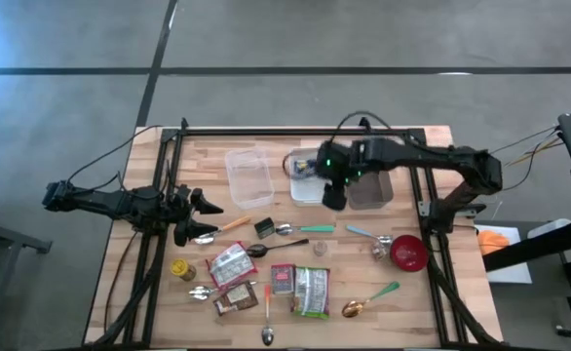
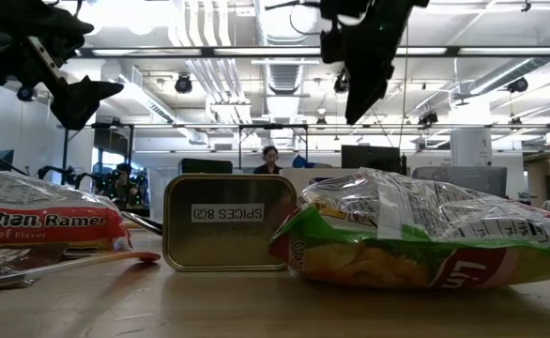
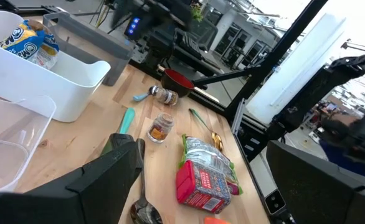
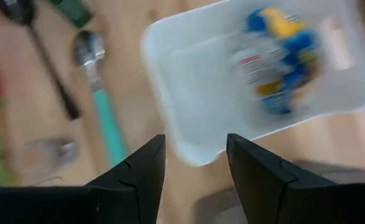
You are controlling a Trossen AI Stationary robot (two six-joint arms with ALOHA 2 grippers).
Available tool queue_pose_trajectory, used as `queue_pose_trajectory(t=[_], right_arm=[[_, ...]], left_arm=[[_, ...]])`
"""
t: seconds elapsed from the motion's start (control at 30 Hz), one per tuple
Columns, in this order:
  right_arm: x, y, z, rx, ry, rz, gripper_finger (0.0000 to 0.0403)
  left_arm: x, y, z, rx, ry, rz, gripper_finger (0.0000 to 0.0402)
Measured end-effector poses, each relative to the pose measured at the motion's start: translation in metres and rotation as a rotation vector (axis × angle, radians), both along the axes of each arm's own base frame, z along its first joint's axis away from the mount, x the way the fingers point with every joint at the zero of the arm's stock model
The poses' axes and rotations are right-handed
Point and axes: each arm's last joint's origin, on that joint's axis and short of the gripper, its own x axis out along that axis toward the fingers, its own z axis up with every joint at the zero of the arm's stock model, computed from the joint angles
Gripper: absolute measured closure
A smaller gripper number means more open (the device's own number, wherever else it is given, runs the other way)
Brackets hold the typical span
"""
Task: Pick & Place Food Item
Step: Put the left brown seasoning bottle into the black bin
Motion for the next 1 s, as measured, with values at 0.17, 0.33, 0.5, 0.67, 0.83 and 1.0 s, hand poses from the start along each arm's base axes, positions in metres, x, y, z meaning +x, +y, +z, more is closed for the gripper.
queue_pose_trajectory(t=[0.17,0.33,0.5,0.67,0.83,1.0], right_arm=[[0.005,0.041,0.000,0.066,-0.020,-0.087,0.0234],[0.005,0.075,-0.001,0.083,-0.034,-0.171,0.0234],[0.003,0.100,-0.006,0.079,-0.055,-0.284,0.0234],[0.008,0.120,-0.020,0.099,-0.024,-0.344,0.0234],[0.015,0.133,-0.041,0.108,0.031,-0.393,0.0234],[0.018,0.136,-0.050,0.111,0.055,-0.422,0.0234]], left_arm=[[0.000,0.000,0.000,0.000,0.000,0.000,0.0039],[0.000,0.000,0.002,-0.001,-0.005,0.000,0.0039],[-0.001,0.000,0.005,-0.006,-0.012,0.001,0.0039],[-0.001,0.000,0.007,-0.024,-0.011,0.002,0.0039],[-0.001,0.000,0.007,-0.026,0.000,0.003,0.0039],[-0.002,0.000,0.009,-0.025,0.008,0.003,0.0039]])
